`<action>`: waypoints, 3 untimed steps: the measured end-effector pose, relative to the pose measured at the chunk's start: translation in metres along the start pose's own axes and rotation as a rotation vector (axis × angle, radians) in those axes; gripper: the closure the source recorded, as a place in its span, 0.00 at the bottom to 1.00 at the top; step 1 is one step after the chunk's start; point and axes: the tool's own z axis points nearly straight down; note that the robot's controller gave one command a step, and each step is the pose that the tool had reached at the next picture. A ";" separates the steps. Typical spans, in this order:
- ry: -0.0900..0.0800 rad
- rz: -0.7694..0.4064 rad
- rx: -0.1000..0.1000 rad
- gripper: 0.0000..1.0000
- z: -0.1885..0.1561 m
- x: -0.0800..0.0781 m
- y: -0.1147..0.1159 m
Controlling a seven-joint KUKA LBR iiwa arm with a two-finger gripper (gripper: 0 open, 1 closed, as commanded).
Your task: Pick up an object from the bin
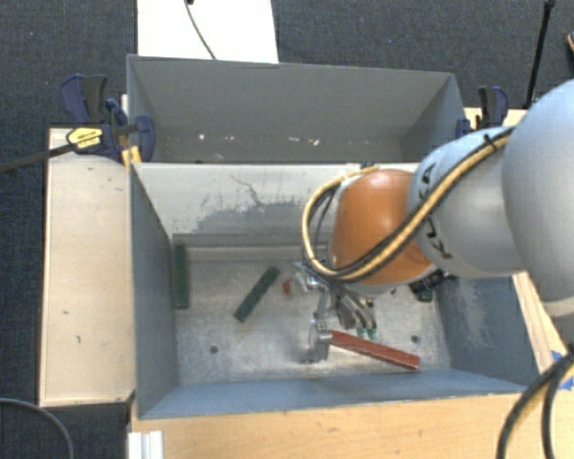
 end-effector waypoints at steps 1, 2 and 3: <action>-0.002 0.358 0.000 0.00 -0.003 -0.061 -0.024; 0.000 0.466 -0.004 0.00 -0.002 -0.067 0.063; 0.000 0.471 0.000 1.00 -0.002 -0.067 0.058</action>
Offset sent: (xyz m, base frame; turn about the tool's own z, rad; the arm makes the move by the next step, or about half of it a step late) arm 0.0612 -0.0197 0.0017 0.3582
